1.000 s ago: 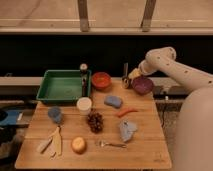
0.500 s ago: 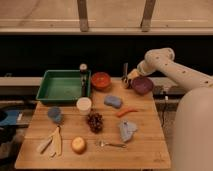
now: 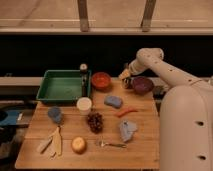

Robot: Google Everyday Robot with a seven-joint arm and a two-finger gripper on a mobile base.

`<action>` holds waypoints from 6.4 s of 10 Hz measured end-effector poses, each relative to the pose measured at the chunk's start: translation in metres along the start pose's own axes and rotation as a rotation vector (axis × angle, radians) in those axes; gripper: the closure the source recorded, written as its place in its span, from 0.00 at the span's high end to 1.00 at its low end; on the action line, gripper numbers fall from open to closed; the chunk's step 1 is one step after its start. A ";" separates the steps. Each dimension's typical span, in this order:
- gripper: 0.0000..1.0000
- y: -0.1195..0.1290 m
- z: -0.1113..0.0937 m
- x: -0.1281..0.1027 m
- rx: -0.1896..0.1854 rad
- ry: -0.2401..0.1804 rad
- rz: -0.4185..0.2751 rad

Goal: Stack cups into tray

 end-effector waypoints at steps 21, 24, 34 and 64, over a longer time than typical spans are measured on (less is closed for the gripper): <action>0.80 0.025 0.080 0.027 -0.183 0.169 -0.009; 0.62 0.021 0.079 0.029 -0.153 0.169 -0.007; 0.00 0.017 0.069 0.042 -0.155 0.169 -0.002; 0.00 0.182 -0.107 -0.018 -0.362 -0.047 -0.248</action>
